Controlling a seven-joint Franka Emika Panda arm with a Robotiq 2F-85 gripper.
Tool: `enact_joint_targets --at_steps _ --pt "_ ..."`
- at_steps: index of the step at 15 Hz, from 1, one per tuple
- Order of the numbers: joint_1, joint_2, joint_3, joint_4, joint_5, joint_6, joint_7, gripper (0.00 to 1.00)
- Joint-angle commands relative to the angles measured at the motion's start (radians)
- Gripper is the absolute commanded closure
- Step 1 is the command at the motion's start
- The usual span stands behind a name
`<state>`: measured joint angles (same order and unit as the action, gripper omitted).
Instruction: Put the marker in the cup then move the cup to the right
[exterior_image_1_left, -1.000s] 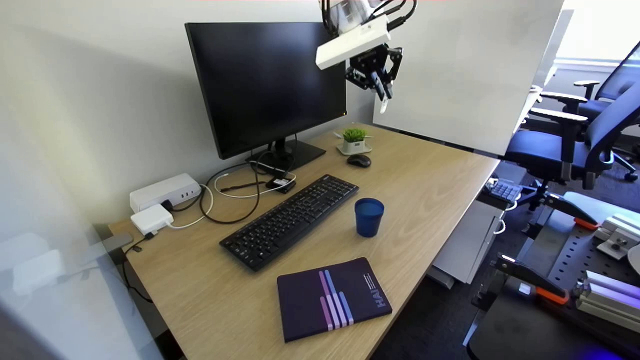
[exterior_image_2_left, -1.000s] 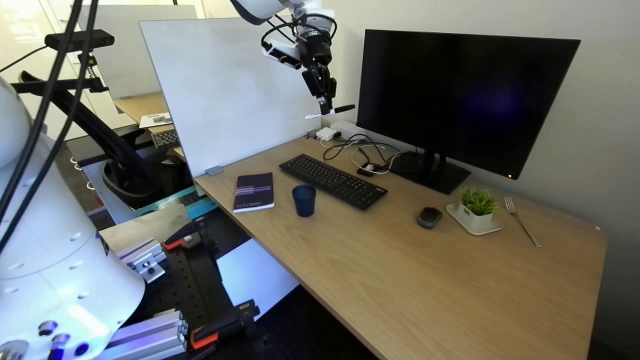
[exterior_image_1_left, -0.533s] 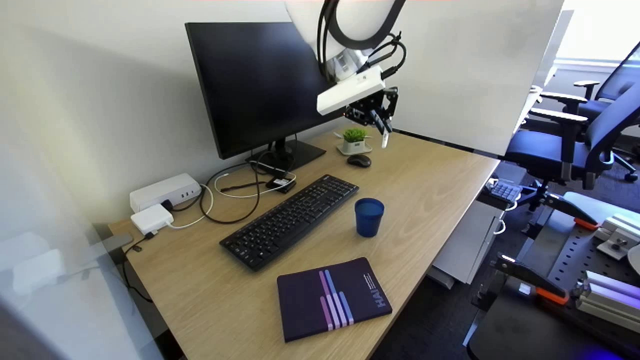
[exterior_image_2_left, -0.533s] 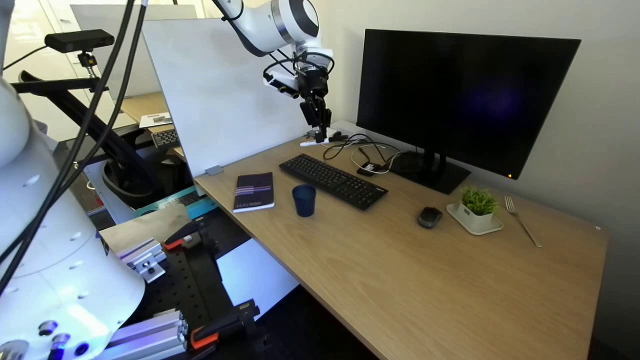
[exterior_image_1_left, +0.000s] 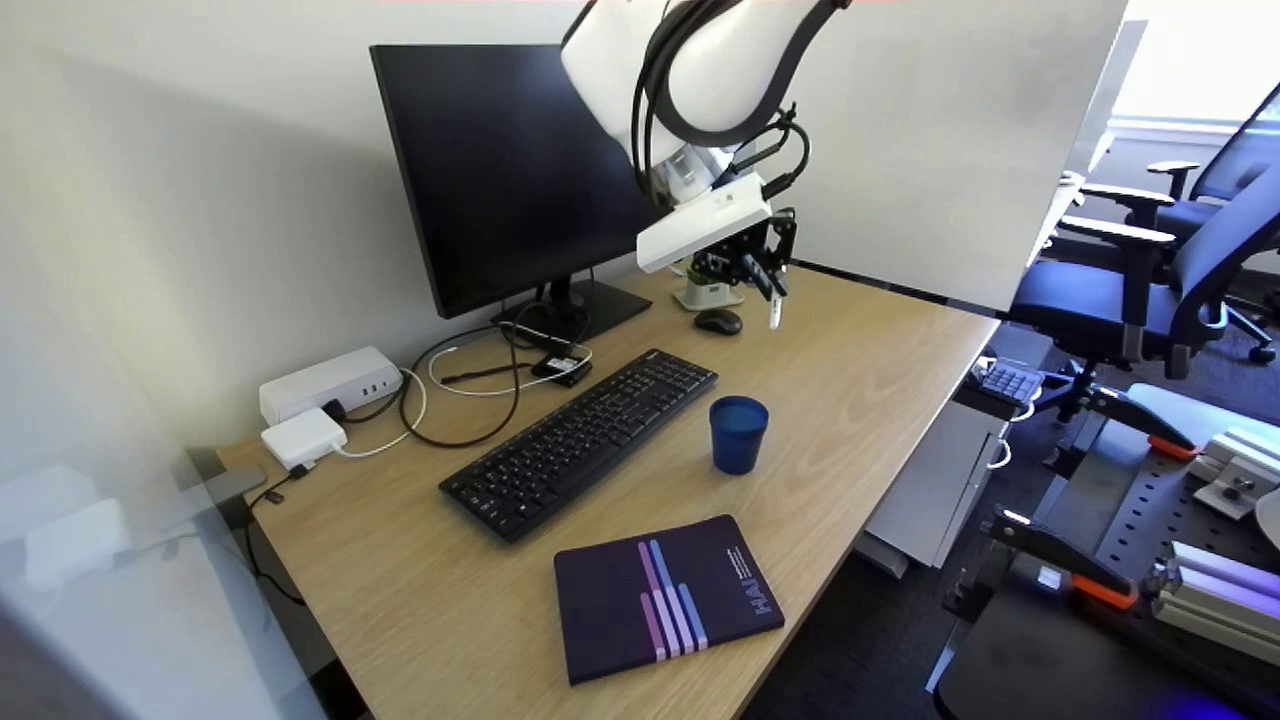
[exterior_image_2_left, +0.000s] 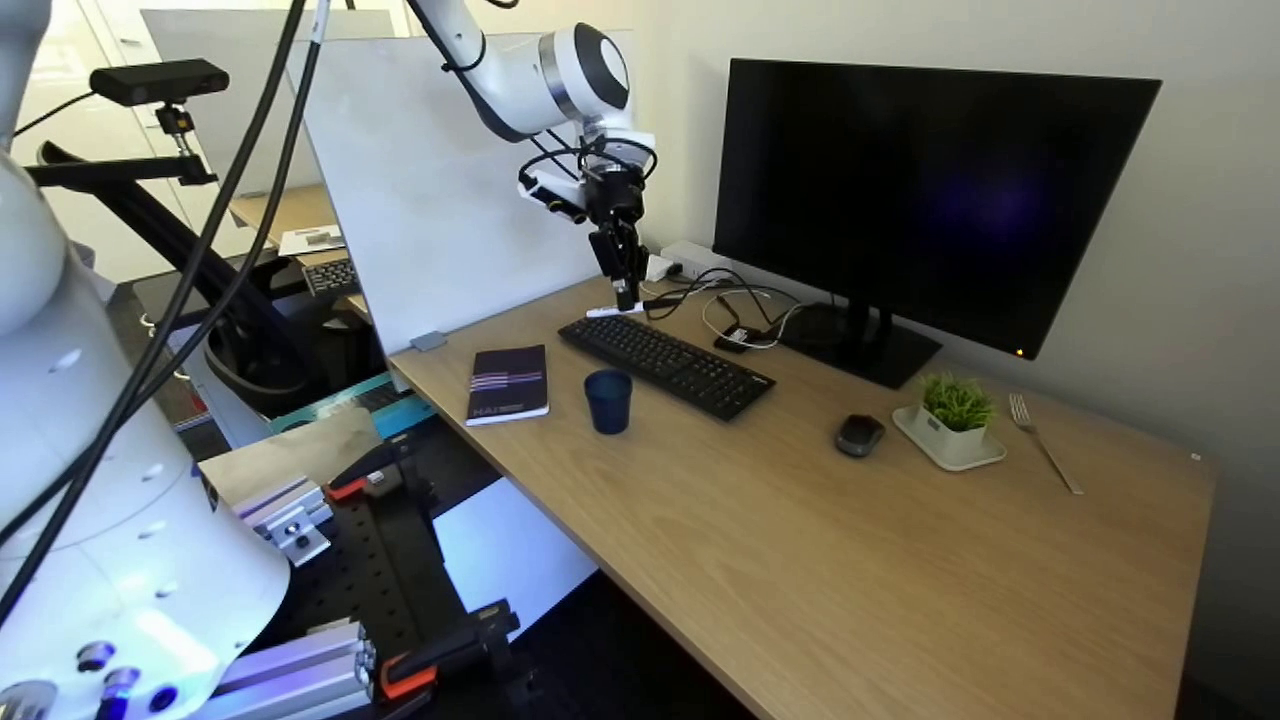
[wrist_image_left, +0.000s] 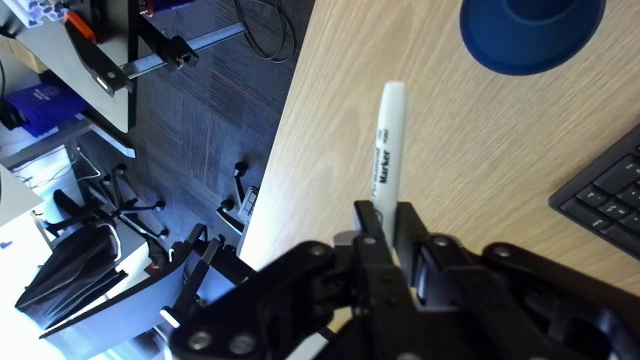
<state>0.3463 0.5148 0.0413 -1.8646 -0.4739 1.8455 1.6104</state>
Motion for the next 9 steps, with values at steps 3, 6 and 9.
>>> enact_joint_targets --at_steps 3,6,9 --pt "0.038 -0.066 0.012 -0.123 -0.046 0.019 0.035 0.97" --pt "0.078 -0.107 0.039 -0.210 -0.081 0.016 0.094 0.97" --pt "0.108 -0.139 0.078 -0.258 -0.113 0.004 0.147 0.97"
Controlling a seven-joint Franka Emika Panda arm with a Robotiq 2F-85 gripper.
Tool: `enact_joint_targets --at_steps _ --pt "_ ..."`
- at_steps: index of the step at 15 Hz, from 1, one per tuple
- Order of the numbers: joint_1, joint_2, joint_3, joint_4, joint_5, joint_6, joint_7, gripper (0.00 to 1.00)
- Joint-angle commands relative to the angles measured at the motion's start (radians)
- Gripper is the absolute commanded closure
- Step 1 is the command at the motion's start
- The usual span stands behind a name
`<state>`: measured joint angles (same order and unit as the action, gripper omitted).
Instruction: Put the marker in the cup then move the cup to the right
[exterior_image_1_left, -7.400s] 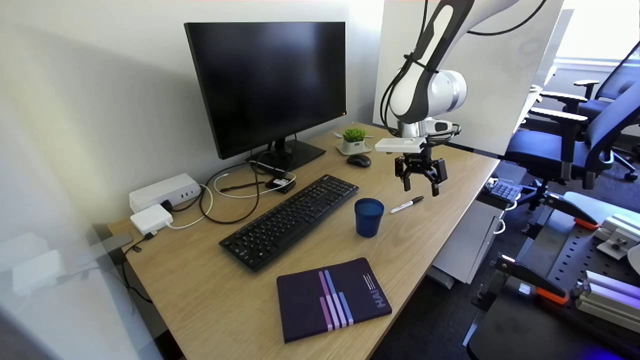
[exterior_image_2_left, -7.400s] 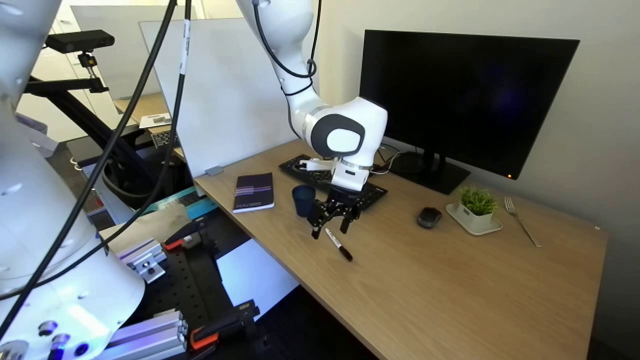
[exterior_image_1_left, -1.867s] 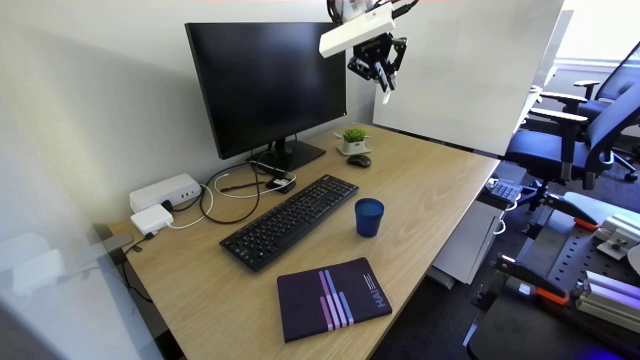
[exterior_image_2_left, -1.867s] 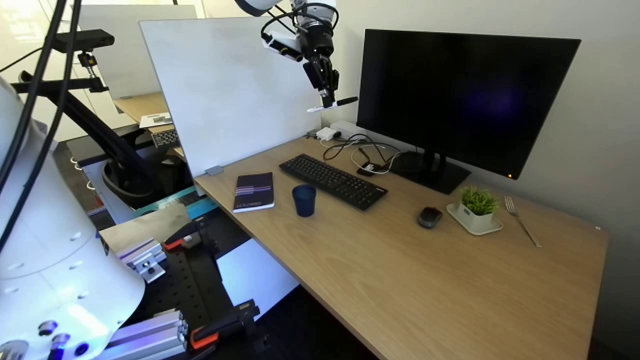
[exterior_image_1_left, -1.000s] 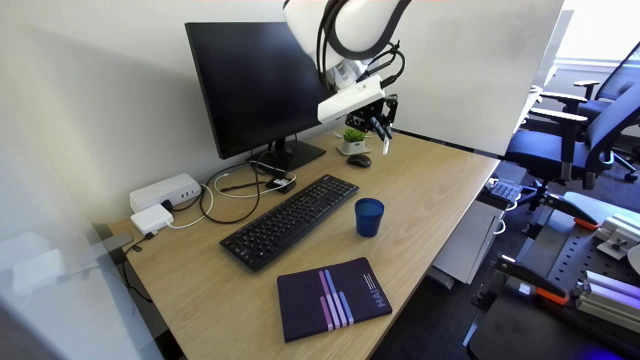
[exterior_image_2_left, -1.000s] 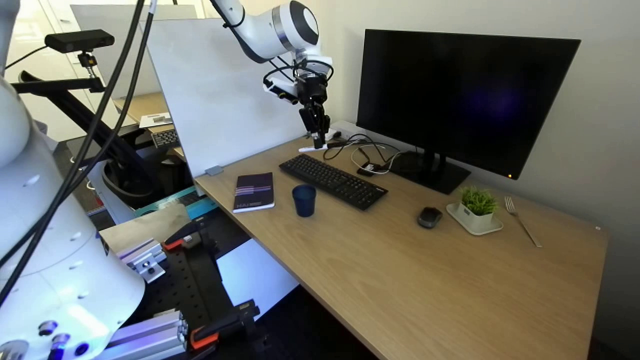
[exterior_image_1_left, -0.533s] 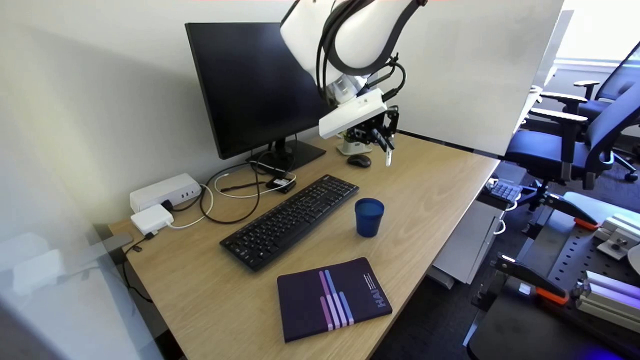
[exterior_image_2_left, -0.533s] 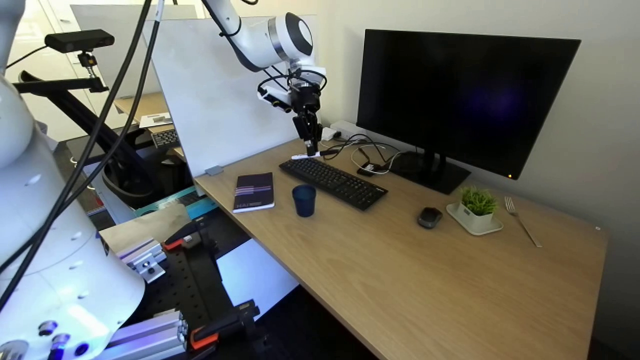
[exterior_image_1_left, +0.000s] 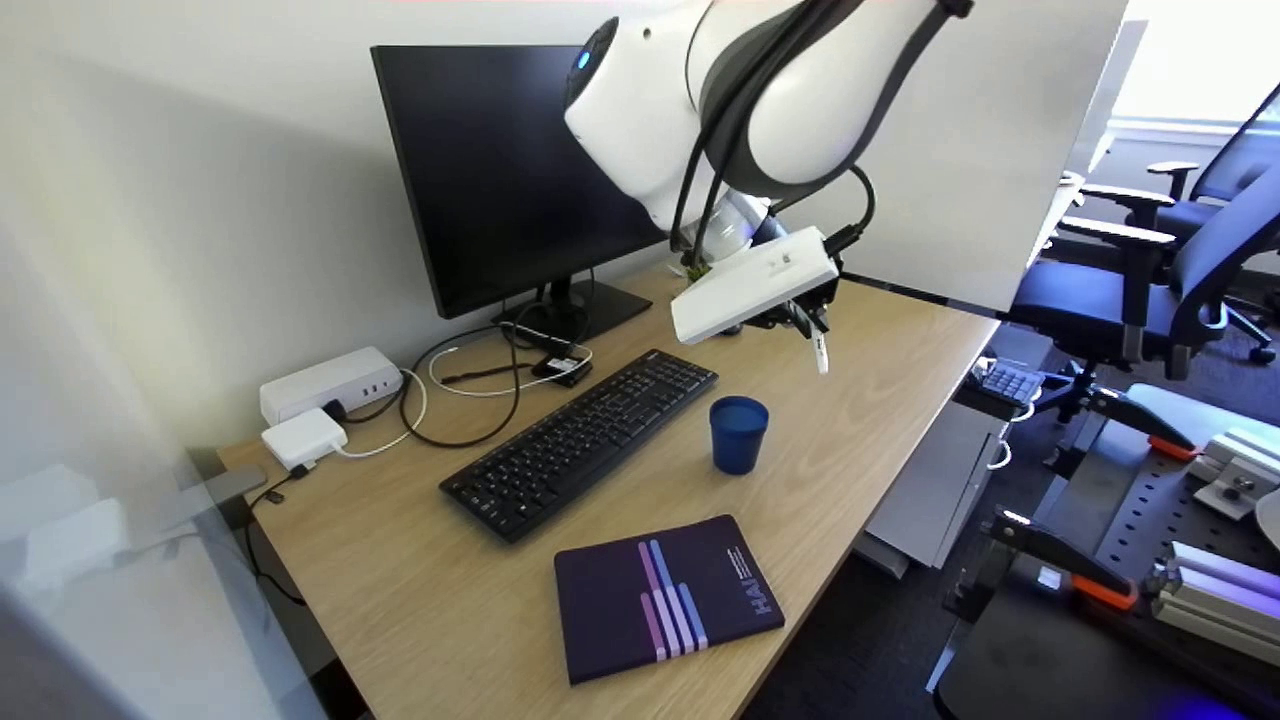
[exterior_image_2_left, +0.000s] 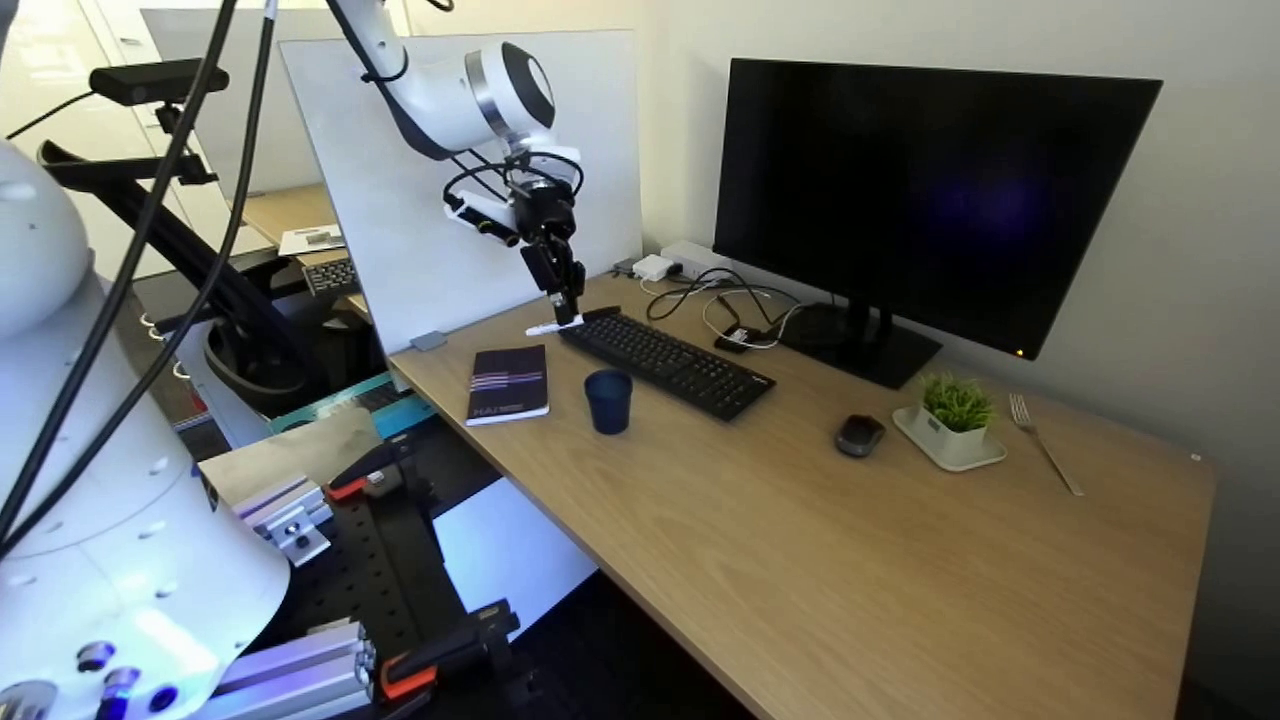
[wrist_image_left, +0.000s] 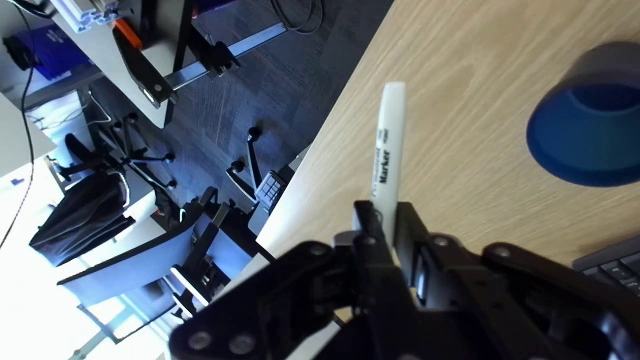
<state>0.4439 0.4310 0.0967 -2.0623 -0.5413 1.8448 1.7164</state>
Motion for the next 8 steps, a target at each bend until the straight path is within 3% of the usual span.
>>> enact_joint_targets --at_steps 1,8 --pt "0.018 -0.066 0.036 -0.071 -0.055 0.002 0.053 0.97" --pt "0.021 -0.065 0.072 -0.043 -0.117 -0.008 0.110 0.97"
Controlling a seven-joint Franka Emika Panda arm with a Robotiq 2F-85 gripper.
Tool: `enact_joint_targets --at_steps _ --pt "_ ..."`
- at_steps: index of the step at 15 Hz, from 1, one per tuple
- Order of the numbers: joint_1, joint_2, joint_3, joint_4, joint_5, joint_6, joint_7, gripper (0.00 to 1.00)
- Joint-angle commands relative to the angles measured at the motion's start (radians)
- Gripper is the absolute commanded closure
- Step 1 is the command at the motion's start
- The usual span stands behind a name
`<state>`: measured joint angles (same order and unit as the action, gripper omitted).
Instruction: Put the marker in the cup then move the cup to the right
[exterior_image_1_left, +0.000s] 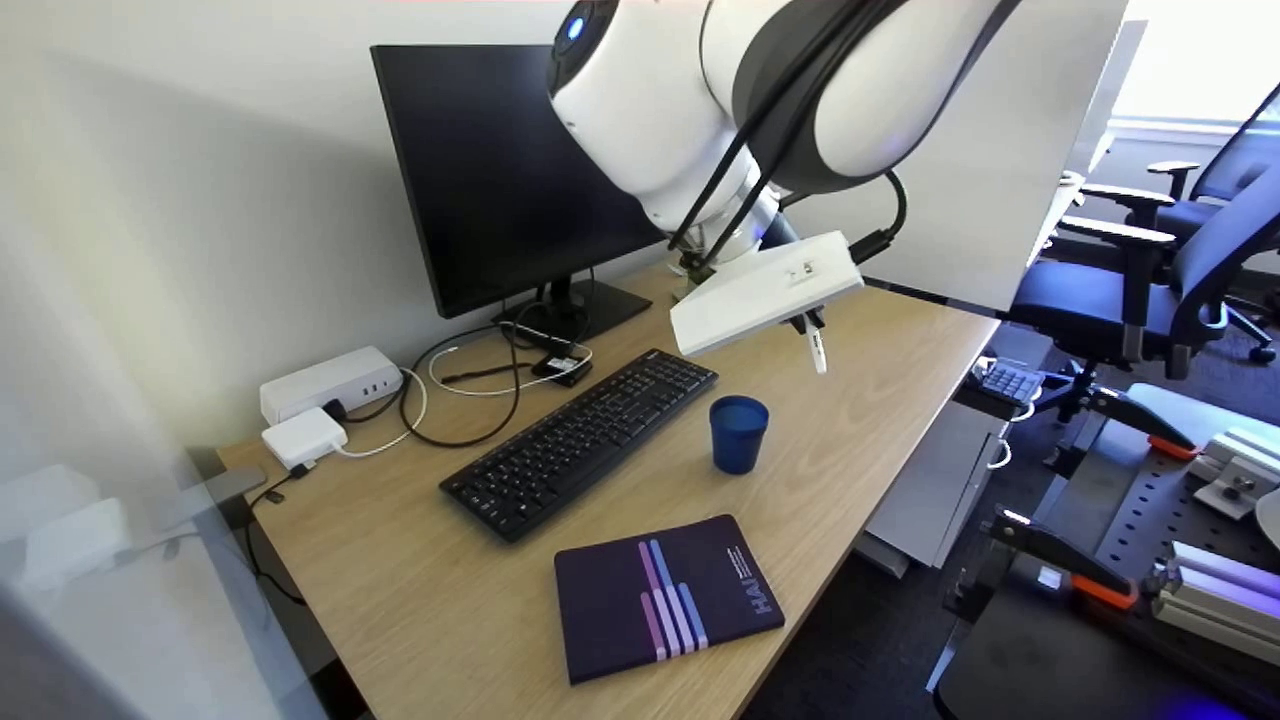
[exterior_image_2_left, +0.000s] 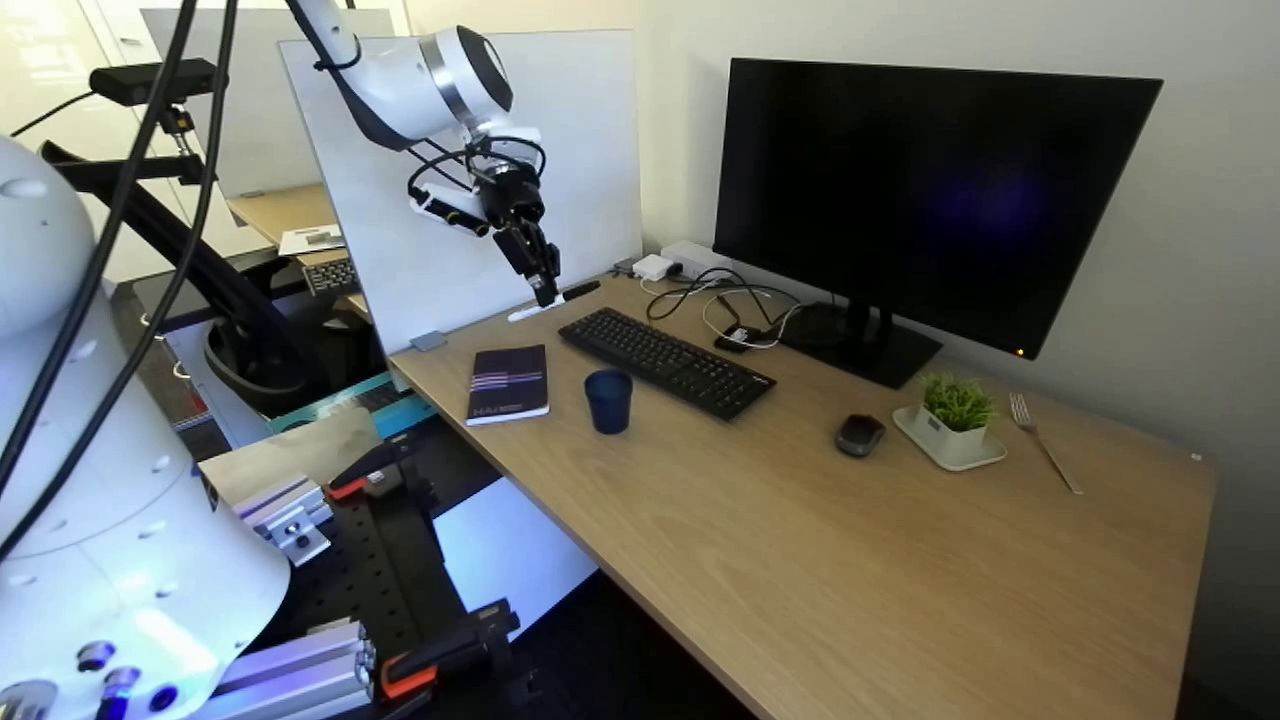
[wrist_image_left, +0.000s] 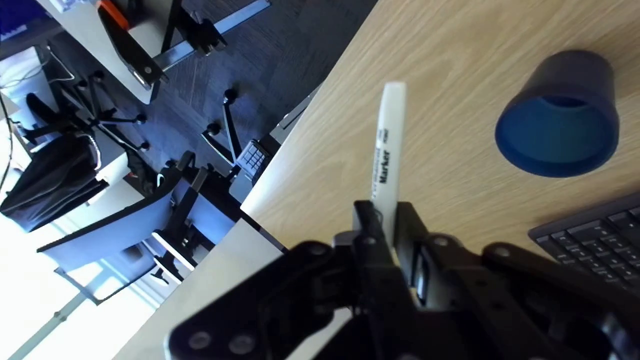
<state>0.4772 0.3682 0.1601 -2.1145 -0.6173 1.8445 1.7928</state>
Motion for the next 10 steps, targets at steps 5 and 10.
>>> enact_joint_targets --at_steps 5,10 --pt "-0.031 0.048 -0.006 0.082 -0.137 -0.006 0.056 0.97" --pt "-0.049 0.115 -0.020 0.159 -0.208 0.015 0.077 0.97"
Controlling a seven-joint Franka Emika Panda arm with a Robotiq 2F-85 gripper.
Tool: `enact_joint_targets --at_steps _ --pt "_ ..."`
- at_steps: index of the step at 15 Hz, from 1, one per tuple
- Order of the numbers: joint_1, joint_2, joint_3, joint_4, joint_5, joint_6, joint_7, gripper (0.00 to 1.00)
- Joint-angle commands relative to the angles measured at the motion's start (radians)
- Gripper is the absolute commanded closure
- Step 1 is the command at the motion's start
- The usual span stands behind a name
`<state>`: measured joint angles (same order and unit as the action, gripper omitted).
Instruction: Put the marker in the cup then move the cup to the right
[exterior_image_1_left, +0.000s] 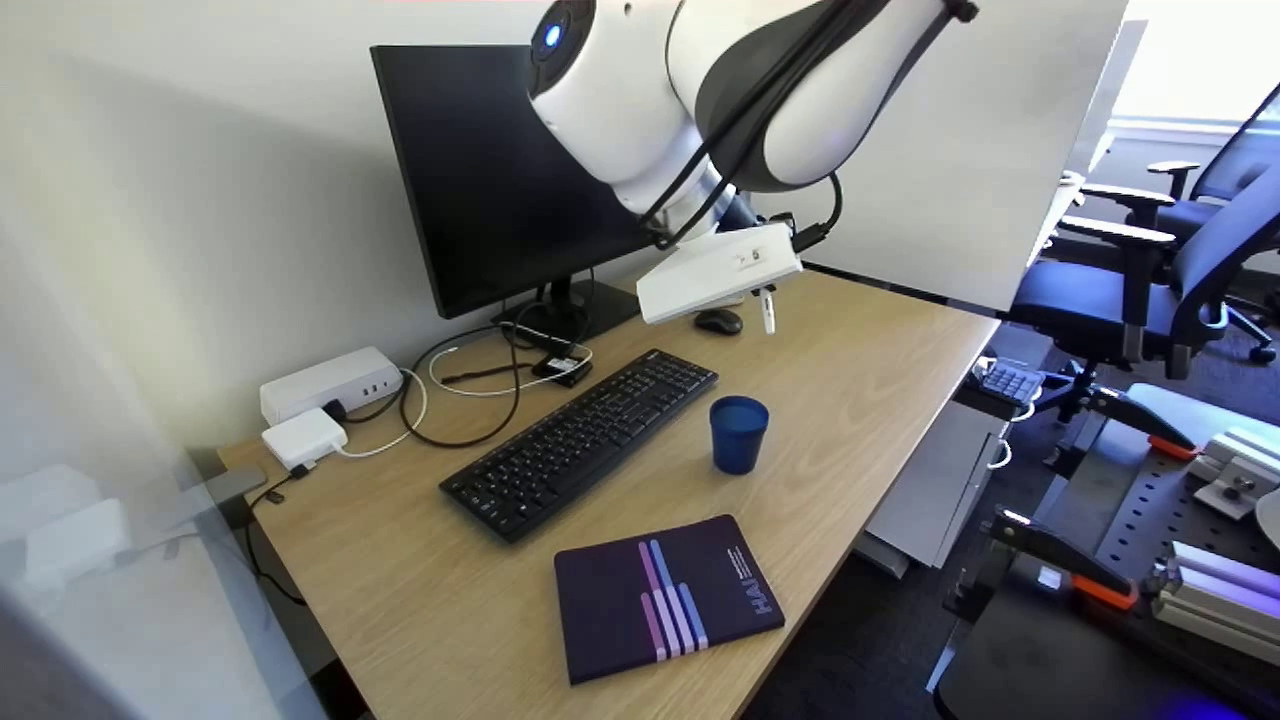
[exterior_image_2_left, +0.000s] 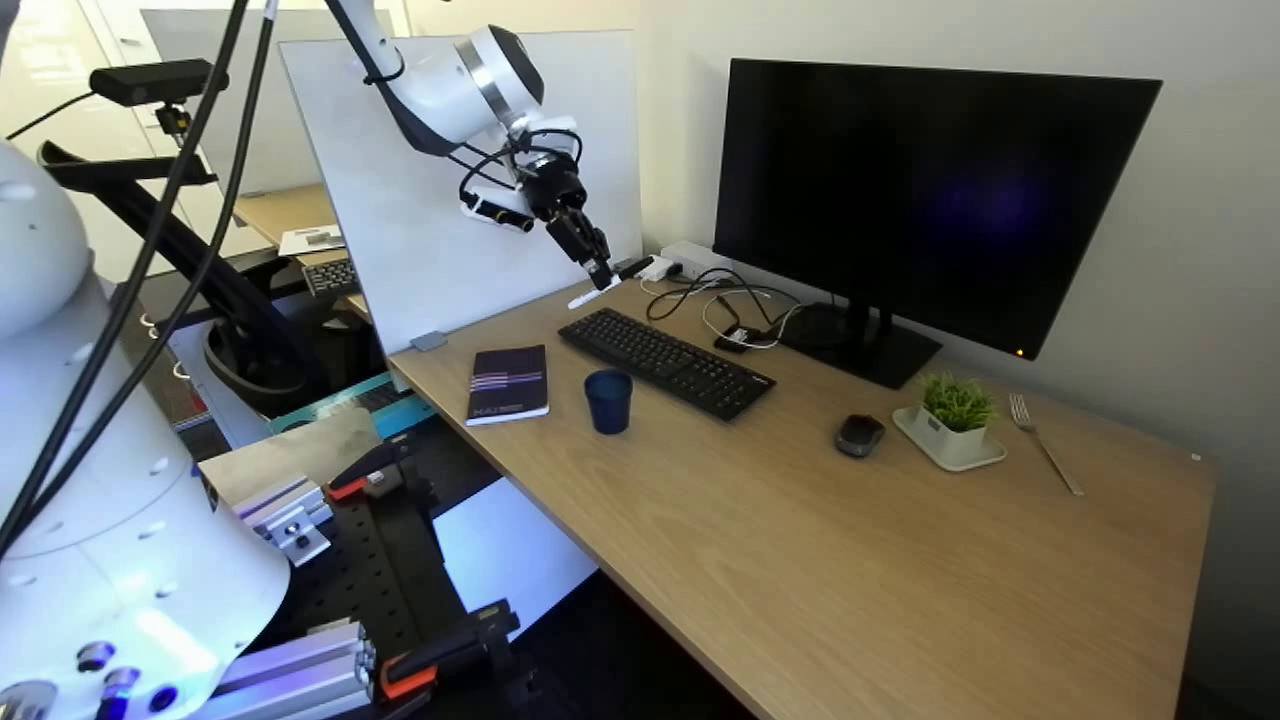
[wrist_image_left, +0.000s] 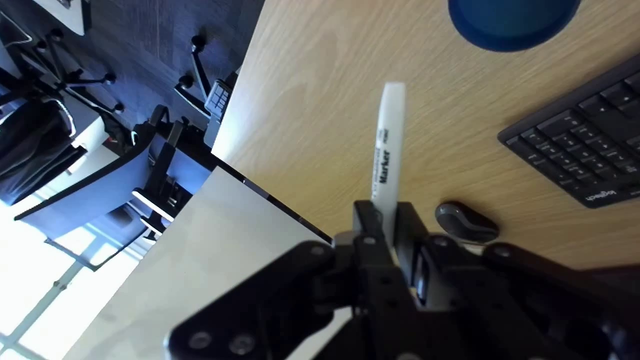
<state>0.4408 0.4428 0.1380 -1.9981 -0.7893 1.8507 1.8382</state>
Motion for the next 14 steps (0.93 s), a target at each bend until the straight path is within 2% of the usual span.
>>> enact_joint_targets --at_steps 1,8,14 --pt "-0.016 0.058 -0.001 0.057 -0.044 0.013 0.038 0.97" --pt "-0.014 0.154 -0.026 0.084 -0.097 0.046 0.116 0.97" --pt "0.005 0.217 -0.014 0.109 -0.114 0.032 0.149 0.97"
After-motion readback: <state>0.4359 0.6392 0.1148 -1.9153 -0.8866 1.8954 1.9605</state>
